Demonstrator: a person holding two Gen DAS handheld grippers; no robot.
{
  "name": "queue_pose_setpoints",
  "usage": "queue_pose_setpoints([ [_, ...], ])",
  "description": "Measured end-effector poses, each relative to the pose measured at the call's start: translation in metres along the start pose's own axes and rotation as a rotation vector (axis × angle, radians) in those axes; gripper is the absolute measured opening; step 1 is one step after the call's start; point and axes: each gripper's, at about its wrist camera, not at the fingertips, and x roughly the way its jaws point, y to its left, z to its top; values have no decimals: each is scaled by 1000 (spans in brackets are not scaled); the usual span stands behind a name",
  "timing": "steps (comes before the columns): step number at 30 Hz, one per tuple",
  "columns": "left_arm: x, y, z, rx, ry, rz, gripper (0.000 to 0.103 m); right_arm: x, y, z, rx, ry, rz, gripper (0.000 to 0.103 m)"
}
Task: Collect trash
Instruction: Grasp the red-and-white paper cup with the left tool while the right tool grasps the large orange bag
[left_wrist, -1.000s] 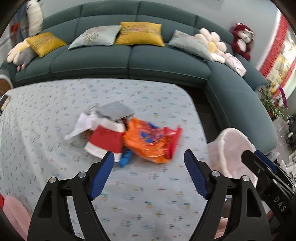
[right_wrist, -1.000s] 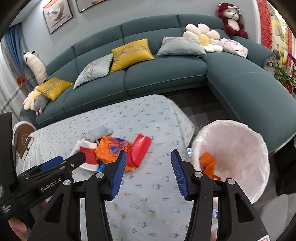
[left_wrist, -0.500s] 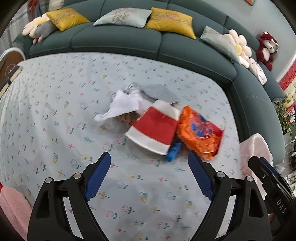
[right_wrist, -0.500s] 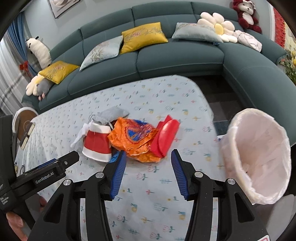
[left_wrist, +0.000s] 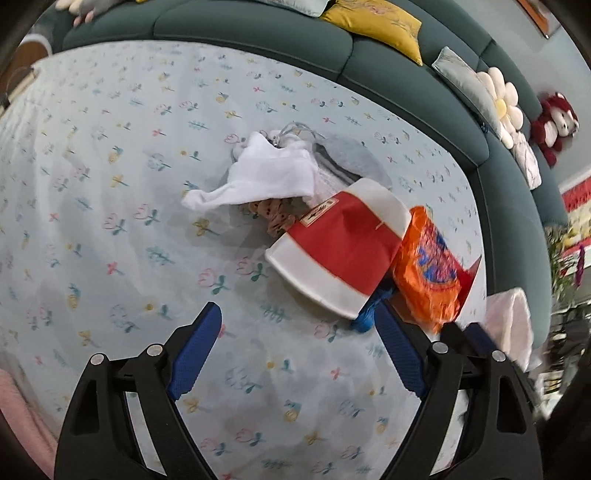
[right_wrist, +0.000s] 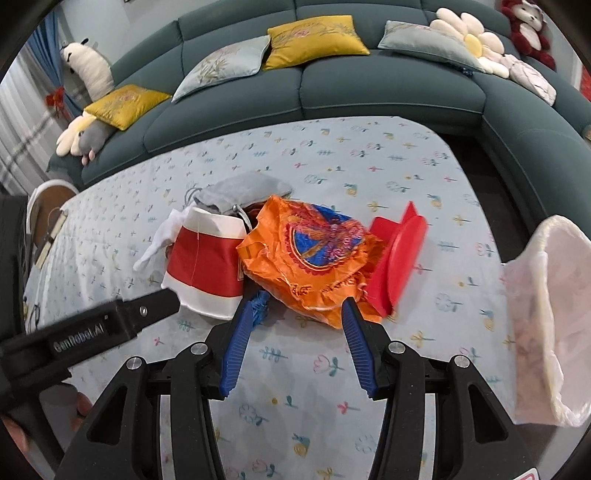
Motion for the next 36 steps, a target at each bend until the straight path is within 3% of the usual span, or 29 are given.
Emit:
queue_pose_setpoints([
  [4, 14, -4, 8, -19, 28, -22, 79, 16, 0, 4, -17, 16, -8, 49],
  [10, 35, -10, 10, -31, 72, -41, 63, 38, -8, 7, -28, 52, -35, 49],
  [17, 35, -28, 7, 48, 53, -76, 24, 48, -10, 7, -39, 73, -31, 47],
  [20, 32, -30, 5, 62, 44, -80, 15, 46, -10, 6, -36, 67, -24, 48],
  [23, 26, -30, 4, 66, 31, -82, 8, 45, -7, 6, -40, 61, -13, 49],
  [30, 12, -30, 4, 92, 5, -74, 3, 47, 8, 12, -70, 52, 13, 49],
  [33, 9, -30, 7, 96, 1, -67, 3, 57, 12, 12, -82, 71, 12, 42],
  [35, 7, -31, 7, 102, -3, -61, 3, 61, 13, 13, -81, 84, 26, 30],
  [36, 6, -31, 7, 104, -3, -59, 3, 63, 14, 13, -82, 89, 32, 17],
])
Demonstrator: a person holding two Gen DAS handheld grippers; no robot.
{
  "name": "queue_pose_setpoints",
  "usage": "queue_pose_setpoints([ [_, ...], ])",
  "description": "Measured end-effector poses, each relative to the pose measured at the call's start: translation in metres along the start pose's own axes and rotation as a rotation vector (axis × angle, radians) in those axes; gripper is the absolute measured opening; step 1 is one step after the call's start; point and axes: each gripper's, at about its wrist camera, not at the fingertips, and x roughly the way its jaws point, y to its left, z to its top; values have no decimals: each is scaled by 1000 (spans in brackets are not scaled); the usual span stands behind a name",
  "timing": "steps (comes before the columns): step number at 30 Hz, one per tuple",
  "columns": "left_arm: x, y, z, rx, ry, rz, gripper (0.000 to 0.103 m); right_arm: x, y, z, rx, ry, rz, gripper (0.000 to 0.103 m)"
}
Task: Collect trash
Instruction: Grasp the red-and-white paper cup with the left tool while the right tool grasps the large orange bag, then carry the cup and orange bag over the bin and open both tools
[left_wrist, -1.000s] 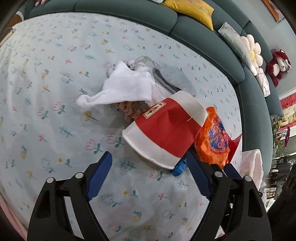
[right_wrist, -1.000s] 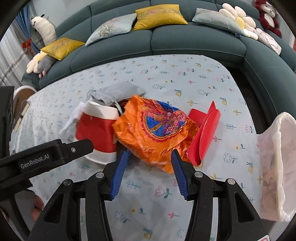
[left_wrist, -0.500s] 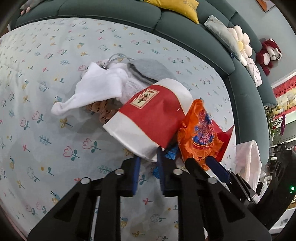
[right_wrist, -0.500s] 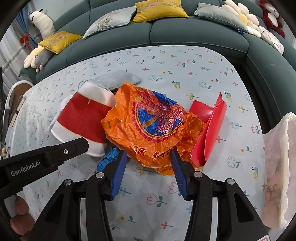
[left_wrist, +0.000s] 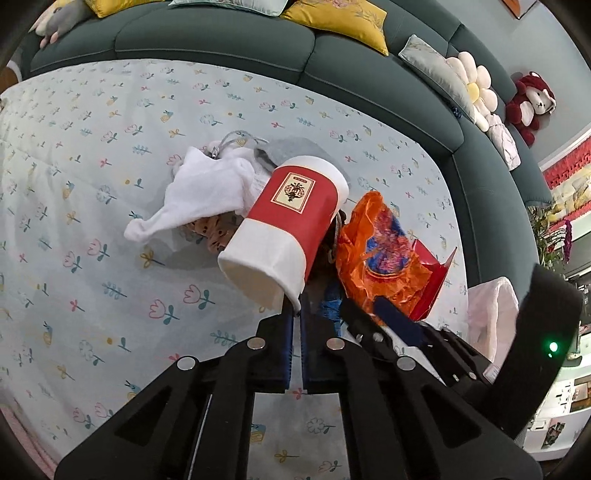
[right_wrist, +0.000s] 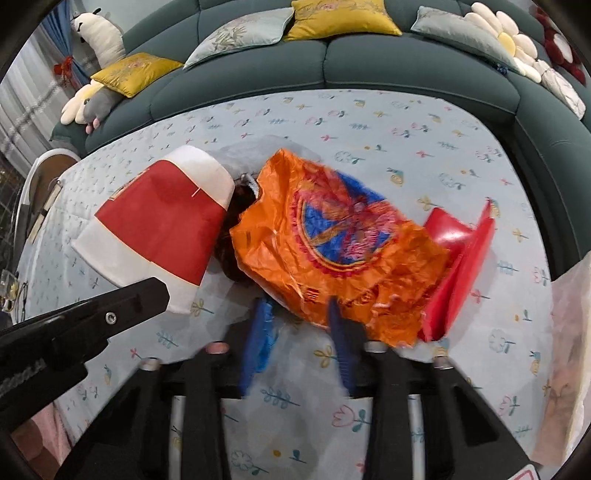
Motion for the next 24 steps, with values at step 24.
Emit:
queue_pose_setpoints([
  [24, -48, -64, -1, 95, -92, -40, 3, -104, -27, 15, 34, -198, 39, 1],
])
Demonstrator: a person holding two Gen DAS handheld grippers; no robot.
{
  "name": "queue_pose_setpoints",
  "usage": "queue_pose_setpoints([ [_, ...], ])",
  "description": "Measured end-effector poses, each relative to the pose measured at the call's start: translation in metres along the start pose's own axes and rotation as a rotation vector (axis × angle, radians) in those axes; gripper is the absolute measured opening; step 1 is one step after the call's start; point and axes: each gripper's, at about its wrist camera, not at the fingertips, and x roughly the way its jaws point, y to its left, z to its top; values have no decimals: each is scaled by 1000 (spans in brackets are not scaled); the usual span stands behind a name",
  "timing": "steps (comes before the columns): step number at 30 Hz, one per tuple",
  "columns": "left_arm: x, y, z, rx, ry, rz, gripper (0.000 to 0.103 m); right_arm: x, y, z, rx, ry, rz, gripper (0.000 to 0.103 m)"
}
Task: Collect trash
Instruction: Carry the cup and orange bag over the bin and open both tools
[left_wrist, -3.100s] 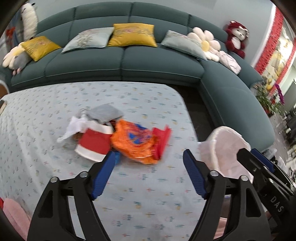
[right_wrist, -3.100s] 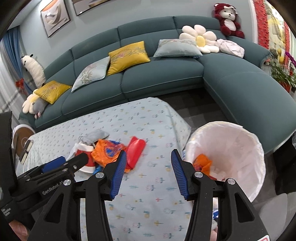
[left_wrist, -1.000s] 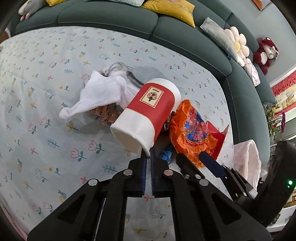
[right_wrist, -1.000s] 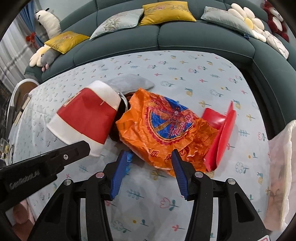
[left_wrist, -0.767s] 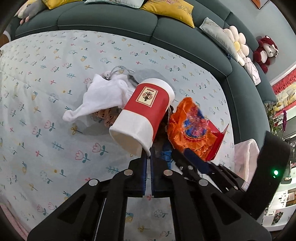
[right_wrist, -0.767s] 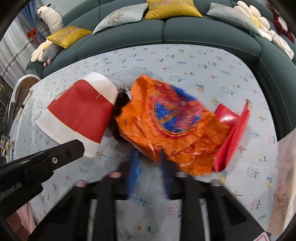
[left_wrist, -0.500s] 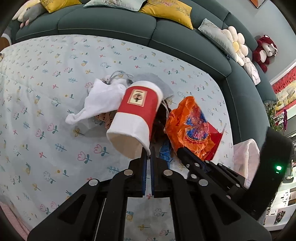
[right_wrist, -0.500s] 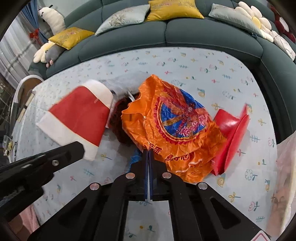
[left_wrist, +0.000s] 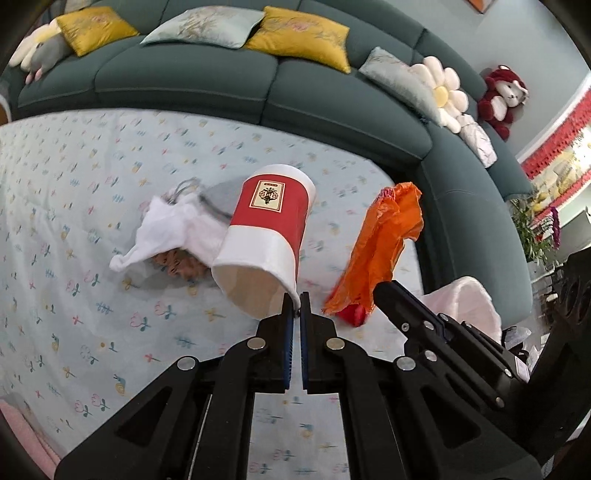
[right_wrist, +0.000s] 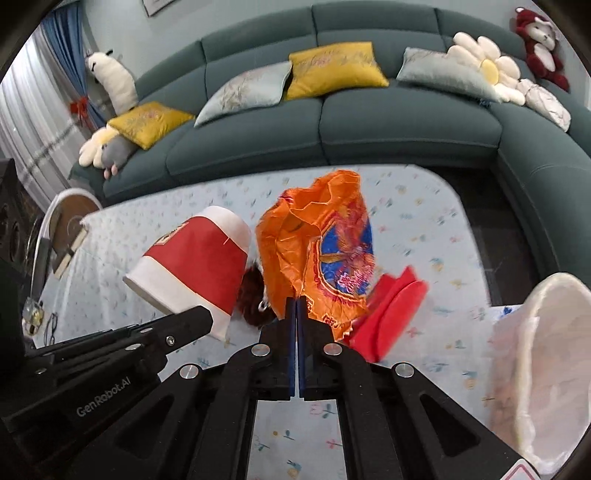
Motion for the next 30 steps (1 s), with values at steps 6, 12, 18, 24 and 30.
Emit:
queue_pose_setpoints([
  [6, -16, -43, -1, 57, -30, -31, 3, -39, -23, 3, 29, -63, -25, 1],
  [12, -24, -90, -9, 125, -39, -72, 3, -79, -63, -5, 78, -117, -64, 1],
  [18, -23, -144, -28, 217, -25, -113, 3, -116, -111, -20, 146, -157, -114, 1],
  [24, -14, -194, -48, 292, 4, -152, 3, -144, -158, -43, 208, -178, -169, 1],
  [30, 5, -237, -68, 358, 57, -185, 3, -158, -202, -67, 271, -167, -212, 1],
])
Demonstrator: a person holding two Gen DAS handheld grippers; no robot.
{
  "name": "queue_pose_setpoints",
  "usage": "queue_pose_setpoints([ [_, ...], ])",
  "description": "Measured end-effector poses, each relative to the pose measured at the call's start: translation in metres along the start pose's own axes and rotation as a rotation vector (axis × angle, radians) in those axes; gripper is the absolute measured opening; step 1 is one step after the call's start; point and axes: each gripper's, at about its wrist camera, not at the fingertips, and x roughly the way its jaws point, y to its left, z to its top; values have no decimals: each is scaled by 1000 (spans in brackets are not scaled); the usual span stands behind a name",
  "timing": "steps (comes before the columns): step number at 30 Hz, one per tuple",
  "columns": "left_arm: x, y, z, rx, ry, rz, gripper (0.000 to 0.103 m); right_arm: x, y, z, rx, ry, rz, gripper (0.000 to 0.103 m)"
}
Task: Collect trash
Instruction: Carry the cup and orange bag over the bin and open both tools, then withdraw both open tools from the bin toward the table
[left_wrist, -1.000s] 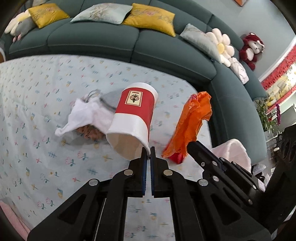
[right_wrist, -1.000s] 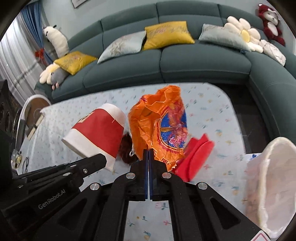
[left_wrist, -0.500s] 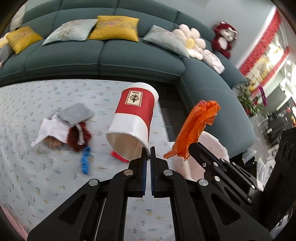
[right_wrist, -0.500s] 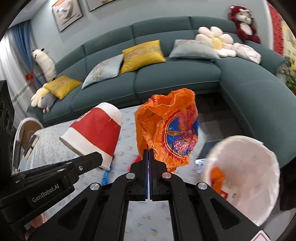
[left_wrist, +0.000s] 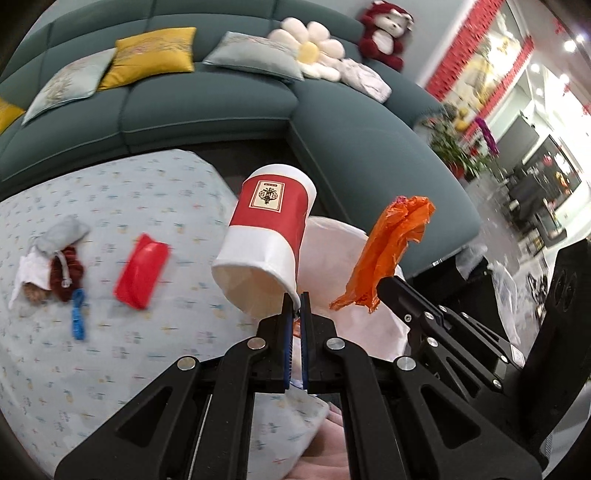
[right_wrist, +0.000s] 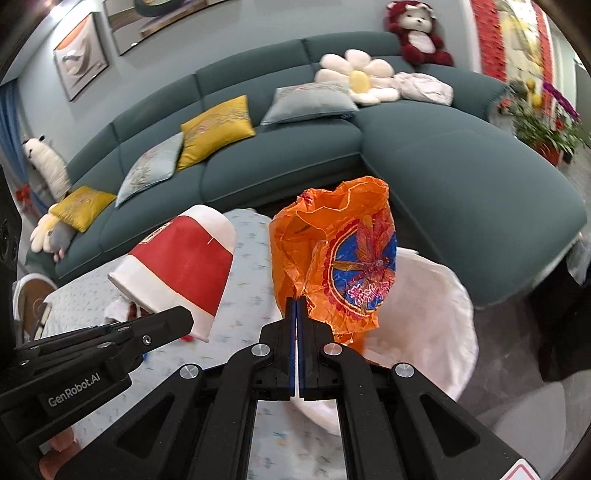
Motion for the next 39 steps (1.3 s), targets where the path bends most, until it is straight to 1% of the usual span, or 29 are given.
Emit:
queue_pose_setpoints([
  [4, 16, -22, -1, 35, 27, -10, 3, 2, -23, -2, 35, 9, -16, 1],
  [8, 29, -37, -1, 46, 46, -22, 3, 6, -35, -4, 48, 14, -34, 1],
  [9, 31, -39, 0, 49, 45, -25, 3, 7, -37, -4, 49, 15, -38, 3],
  [10, 32, -40, 0, 50, 42, -27, 4, 8, -39, -4, 50, 16, -47, 7],
  [12, 34, -41, 1, 48, 47, -28, 12, 10, -42, -4, 51, 14, -59, 12],
  [13, 35, -41, 1, 43, 50, -21, 21, 10, -44, -4, 58, 12, -60, 18],
  [14, 35, -40, 1, 37, 47, -15, 27, 9, -46, -4, 63, 7, -64, 22],
  [15, 34, -37, 0, 30, 40, -5, 29, 9, -46, -4, 69, 2, -67, 27],
  [19, 32, -29, 1, 10, 39, 9, 30, 11, -46, -4, 72, 4, -65, 27],
  [23, 26, -14, 0, -17, 30, 30, 34, 12, -39, -3, 58, 9, -60, 28],
  [27, 19, 1, -3, -36, 19, 51, 34, 13, -29, -3, 44, 11, -53, 34],
  [35, 4, 34, -9, -94, 3, 82, 35, 15, 2, -4, 4, 20, -31, 37],
  [37, 0, 43, -11, -111, -3, 92, 36, 14, 11, -5, -4, 20, -26, 41],
  [39, -5, 52, -12, -128, -9, 99, 39, 14, 19, -6, -9, 20, -24, 43],
])
